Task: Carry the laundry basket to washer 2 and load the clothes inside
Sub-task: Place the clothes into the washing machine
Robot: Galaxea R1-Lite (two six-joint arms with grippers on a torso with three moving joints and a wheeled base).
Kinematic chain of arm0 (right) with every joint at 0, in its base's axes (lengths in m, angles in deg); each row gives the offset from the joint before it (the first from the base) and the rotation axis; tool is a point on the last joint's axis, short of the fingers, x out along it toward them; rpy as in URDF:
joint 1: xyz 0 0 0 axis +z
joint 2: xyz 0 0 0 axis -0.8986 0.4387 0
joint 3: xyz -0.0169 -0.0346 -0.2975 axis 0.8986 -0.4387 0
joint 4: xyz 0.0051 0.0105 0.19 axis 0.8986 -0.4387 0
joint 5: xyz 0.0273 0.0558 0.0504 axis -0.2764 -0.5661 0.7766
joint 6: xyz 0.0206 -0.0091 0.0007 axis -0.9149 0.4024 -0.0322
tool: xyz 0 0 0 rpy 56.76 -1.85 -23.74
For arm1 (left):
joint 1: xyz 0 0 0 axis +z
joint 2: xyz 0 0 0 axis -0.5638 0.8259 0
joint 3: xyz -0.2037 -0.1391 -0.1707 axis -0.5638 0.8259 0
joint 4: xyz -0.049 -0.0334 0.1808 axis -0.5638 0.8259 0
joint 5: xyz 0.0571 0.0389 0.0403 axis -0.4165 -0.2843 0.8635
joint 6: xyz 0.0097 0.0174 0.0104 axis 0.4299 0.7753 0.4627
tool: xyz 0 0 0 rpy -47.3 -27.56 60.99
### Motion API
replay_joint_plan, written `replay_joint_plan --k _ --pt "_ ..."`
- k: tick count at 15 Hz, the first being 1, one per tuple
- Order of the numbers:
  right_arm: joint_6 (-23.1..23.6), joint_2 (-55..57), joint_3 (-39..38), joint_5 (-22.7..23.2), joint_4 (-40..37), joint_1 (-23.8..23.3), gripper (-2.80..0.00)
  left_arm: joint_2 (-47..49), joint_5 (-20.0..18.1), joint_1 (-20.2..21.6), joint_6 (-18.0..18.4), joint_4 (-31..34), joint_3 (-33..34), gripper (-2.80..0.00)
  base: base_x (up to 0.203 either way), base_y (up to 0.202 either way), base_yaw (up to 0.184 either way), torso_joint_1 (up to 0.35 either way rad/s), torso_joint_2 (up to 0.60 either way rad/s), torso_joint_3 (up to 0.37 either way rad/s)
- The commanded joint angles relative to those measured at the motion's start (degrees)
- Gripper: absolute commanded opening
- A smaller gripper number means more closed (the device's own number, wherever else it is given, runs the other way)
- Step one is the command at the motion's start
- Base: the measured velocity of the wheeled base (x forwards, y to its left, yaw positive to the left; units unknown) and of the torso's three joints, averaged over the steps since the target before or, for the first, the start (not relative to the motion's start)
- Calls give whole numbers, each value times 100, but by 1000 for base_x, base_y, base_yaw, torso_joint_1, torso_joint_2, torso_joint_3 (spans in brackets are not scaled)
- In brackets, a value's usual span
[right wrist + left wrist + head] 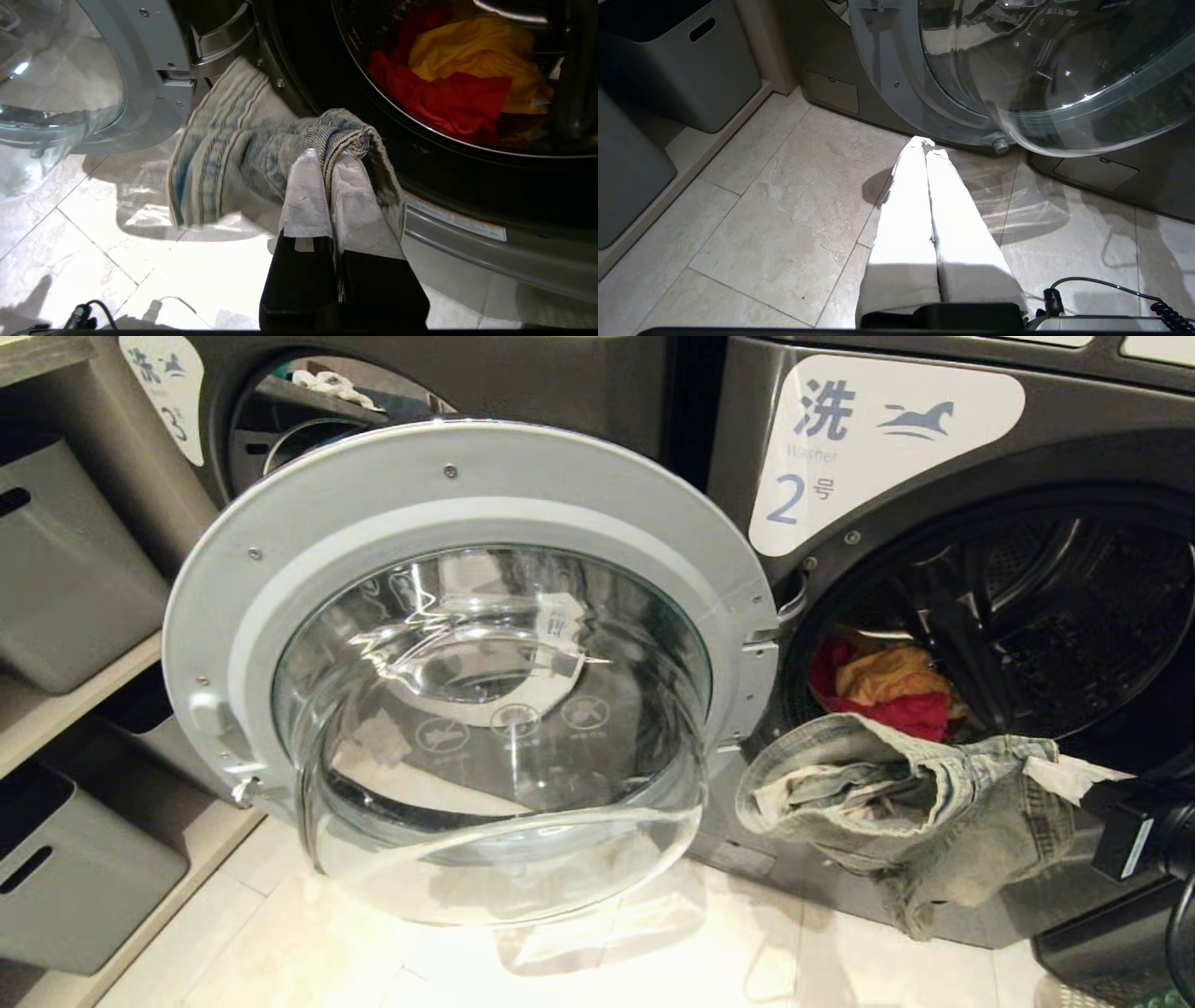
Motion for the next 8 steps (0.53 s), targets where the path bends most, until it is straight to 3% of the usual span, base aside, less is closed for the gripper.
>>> replay_joint_plan --k 1,4,8 --pt "61 211 28 0 78 -2 -280 -1 1 2 -2 -2 62 -280 0 0 0 0 0 0" --pt "180 943 25 -317 947 -2 -280 -1 1 2 -2 -5 62 -280 0 0 0 0 0 0" --pt "320 2654 54 -784 3005 -2 -280 -1 1 2 -2 -5 62 -280 0 0 0 0 0 0"
